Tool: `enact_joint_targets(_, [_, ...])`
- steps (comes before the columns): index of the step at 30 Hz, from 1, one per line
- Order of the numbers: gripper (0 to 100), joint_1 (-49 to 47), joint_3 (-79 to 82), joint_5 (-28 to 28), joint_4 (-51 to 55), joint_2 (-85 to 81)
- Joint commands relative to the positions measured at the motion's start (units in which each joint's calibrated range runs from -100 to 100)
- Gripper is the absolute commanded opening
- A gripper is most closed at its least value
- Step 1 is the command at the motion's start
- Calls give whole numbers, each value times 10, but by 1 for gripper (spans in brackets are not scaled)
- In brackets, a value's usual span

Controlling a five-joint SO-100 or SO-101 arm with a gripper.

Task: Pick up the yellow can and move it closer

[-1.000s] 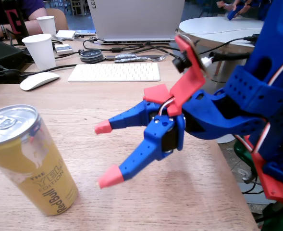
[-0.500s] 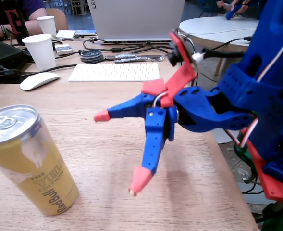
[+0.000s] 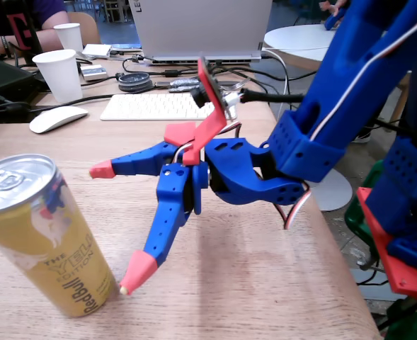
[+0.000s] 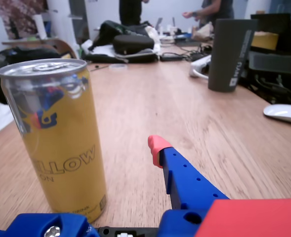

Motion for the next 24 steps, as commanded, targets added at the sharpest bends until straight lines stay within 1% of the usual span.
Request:
enact_joint_targets(1, [74,-8,-65,1,0,23])
enact_joint_targets(5, [73,-13,-137,1,1,66])
enact_joint_targets(10, [73,-109,-196,1,1,101])
enact_joint_targets(15, [73,-101,-201,1,2,102])
enact_joint_targets(20, [73,-91,-264,1,3,137])
enact_joint_targets(24, [73,-91,-273,1,3,144])
